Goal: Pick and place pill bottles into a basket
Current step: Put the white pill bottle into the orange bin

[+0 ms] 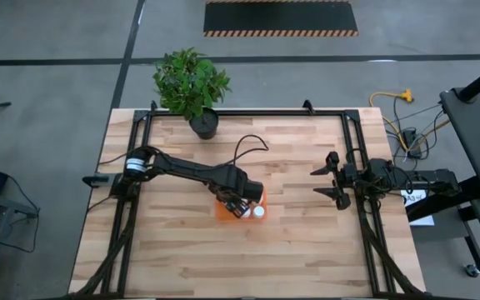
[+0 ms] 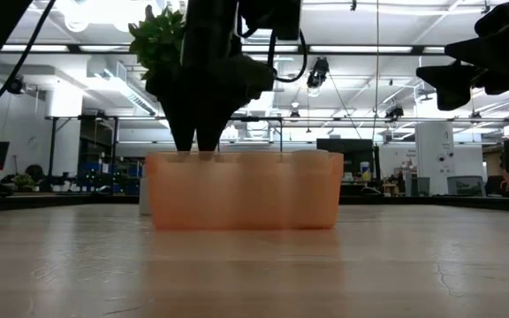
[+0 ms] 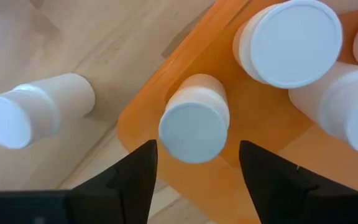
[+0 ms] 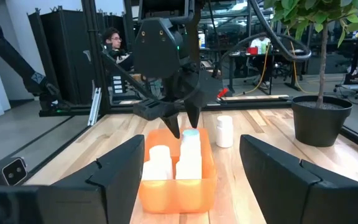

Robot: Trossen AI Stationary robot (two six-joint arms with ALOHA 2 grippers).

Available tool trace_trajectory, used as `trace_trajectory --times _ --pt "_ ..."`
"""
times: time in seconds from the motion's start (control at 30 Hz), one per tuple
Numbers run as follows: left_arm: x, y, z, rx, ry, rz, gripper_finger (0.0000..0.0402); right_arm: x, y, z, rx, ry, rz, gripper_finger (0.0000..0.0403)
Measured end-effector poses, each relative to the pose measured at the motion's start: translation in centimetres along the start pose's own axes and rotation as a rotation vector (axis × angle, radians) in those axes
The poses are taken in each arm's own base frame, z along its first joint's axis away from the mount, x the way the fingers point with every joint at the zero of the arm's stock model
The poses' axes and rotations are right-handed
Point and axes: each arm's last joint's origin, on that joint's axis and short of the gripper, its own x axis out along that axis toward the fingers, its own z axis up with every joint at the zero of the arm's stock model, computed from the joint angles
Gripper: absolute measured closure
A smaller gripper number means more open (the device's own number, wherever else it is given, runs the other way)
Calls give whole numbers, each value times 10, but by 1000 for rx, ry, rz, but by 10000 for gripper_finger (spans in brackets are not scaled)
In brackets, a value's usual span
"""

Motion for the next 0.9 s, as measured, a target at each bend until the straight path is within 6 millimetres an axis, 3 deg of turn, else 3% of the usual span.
trace_trajectory --times 0.3,0.53,0.67,0.9 --pt "-33 12 -3 -60 -78 -51 192 0 0 0 0 1 -1 151" --pt "-60 39 -5 -196 -154 -83 192 0 0 0 0 0 -1 148" --pt "-60 54 -7 -249 -132 -54 192 0 0 0 0 0 -1 153" --pt "-41 78 -17 -335 -89 3 192 0 0 0 0 0 1 150"
